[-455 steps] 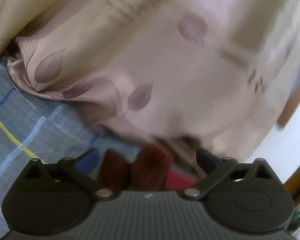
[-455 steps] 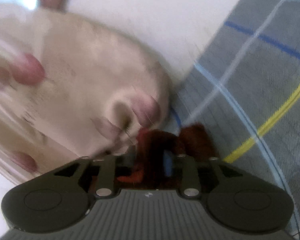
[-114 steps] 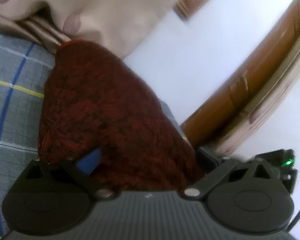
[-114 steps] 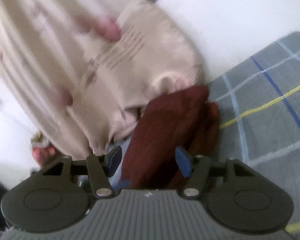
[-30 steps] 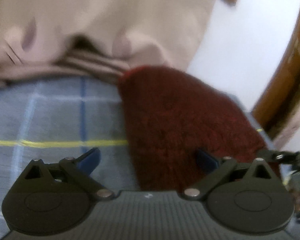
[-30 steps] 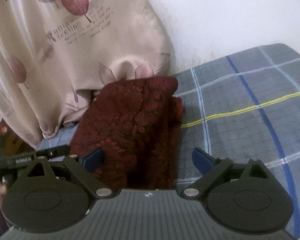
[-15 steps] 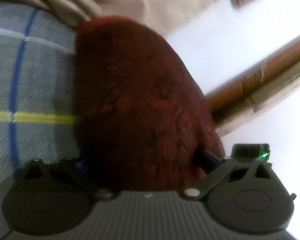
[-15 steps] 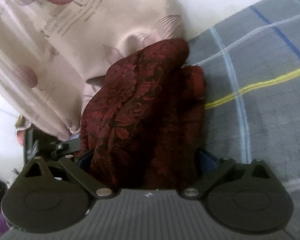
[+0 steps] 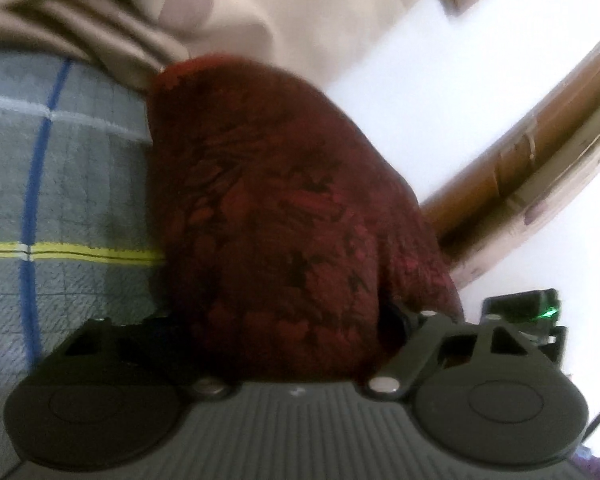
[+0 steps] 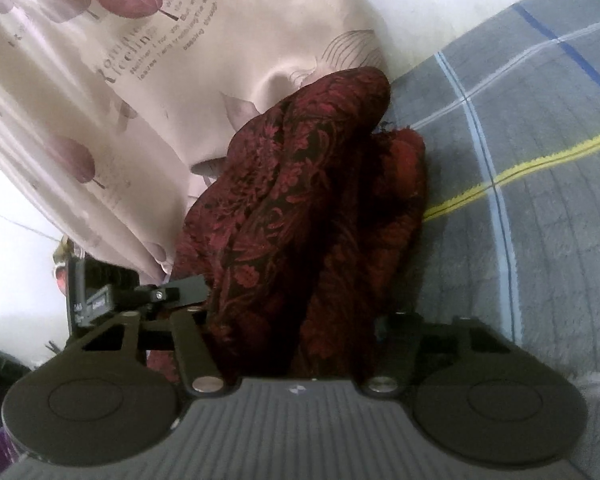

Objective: Fold small clothes

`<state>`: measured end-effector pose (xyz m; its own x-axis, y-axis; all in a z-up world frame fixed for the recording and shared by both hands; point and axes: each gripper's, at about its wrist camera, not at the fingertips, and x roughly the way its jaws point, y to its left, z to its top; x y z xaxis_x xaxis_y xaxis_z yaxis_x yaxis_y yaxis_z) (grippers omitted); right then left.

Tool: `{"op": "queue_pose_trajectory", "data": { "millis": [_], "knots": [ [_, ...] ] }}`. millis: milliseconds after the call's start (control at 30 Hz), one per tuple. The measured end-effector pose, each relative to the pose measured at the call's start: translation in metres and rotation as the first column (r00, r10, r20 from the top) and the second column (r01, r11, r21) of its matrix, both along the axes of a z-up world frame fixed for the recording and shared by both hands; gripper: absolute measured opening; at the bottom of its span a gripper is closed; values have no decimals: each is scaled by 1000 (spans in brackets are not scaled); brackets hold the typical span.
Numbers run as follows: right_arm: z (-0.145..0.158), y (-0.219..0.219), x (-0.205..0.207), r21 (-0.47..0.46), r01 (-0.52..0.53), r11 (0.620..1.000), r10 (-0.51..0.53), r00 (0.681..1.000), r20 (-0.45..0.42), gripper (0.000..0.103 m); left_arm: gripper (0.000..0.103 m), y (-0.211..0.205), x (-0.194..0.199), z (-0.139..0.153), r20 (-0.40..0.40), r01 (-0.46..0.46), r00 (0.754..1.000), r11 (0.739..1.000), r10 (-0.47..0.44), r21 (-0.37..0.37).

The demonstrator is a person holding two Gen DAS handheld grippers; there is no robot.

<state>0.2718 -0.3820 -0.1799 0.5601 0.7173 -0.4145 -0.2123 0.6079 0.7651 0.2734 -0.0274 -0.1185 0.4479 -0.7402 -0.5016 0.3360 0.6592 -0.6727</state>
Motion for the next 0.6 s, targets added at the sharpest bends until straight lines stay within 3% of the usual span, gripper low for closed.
{"op": "queue_pose_trajectory", "data": {
  "millis": [167, 600],
  "knots": [
    [12, 6, -13, 9, 31, 999, -31, 999, 24, 54, 81, -5, -27, 25, 60, -50, 997, 995, 46, 81],
    [49, 31, -68, 40, 33, 999, -36, 997, 67, 53, 81, 16, -82, 59, 105, -90, 992, 987, 76, 136]
  ]
}}
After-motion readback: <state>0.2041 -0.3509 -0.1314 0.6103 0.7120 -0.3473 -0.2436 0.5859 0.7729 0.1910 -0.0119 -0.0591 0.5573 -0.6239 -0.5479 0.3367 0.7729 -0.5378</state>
